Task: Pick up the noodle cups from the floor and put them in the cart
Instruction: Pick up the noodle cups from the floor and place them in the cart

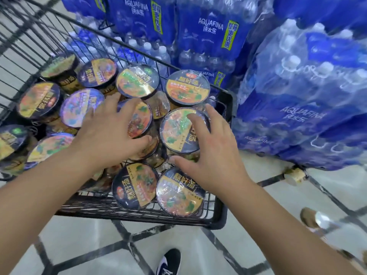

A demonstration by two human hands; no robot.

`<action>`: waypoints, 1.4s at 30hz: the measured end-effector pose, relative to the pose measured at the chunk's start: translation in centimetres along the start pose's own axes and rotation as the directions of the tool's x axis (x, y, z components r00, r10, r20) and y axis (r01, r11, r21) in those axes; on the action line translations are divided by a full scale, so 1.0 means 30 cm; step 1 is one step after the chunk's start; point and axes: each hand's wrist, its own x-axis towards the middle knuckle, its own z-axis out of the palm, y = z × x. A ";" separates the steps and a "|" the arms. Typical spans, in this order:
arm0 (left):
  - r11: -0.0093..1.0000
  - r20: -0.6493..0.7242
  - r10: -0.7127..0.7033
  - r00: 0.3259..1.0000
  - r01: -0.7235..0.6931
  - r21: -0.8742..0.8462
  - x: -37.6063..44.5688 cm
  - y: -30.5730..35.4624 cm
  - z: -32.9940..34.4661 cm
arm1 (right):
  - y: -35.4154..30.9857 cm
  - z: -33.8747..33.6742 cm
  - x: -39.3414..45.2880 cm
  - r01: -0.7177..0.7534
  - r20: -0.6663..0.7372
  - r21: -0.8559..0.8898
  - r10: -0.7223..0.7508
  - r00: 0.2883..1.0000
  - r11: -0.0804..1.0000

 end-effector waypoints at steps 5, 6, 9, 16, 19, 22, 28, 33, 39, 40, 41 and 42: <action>0.942 -0.296 0.187 0.937 -0.257 -0.218 -0.119 0.242 -0.045 | 0.176 -0.168 -0.261 -0.097 -0.188 0.260 0.149 0.971 0.961; 0.913 -0.322 0.242 0.915 -0.327 -0.245 -0.142 0.328 -0.034 | 0.246 -0.191 -0.337 -0.144 -0.214 0.295 0.212 0.953 0.945; 0.823 -0.267 0.395 0.879 -0.467 -0.324 -0.214 0.627 0.063 | 0.499 -0.231 -0.612 -0.320 -0.248 0.359 0.420 0.873 0.877; 0.722 0.120 0.686 0.718 -0.652 -0.231 -0.473 1.369 0.558 | 1.086 -0.287 -1.434 -0.682 -0.222 0.376 0.775 0.591 0.627; 0.676 0.229 0.737 0.636 -0.706 -0.214 -0.636 1.710 0.792 | 1.281 -0.345 -1.810 -0.789 -0.182 0.345 0.860 0.476 0.509; 0.644 0.302 0.761 0.574 -0.724 -0.246 -0.807 2.033 1.022 | 1.462 -0.409 -2.155 -0.863 -0.143 0.305 0.915 0.376 0.403; 0.584 0.507 0.769 0.388 -0.750 -0.312 -1.095 2.550 1.445 | 1.757 -0.405 -2.714 -0.969 -0.025 0.181 0.986 0.167 0.168; 0.532 0.601 0.750 0.275 -0.791 -0.301 -1.204 2.832 1.740 | 1.916 -0.305 -3.002 -0.984 0.089 0.173 0.996 -0.023 -0.038; 0.477 0.741 0.663 0.107 -0.824 -0.307 -1.363 3.103 2.076 | 2.053 -0.161 -3.265 -0.959 0.262 0.089 0.936 -0.237 -0.268; 0.449 0.759 0.647 0.079 -0.843 -0.296 -1.384 3.139 2.148 | 2.086 -0.127 -3.304 -0.952 0.288 0.064 0.919 -0.268 -0.298; 0.424 0.769 0.637 0.055 -0.858 -0.289 -1.404 3.169 2.215 | 2.115 -0.093 -3.340 -0.947 0.318 0.047 0.903 -0.288 -0.319; 0.414 0.781 0.623 0.040 -0.864 -0.285 -1.423 3.195 2.274 | 2.142 -0.057 -3.371 -0.943 0.354 0.032 0.886 -0.298 -0.330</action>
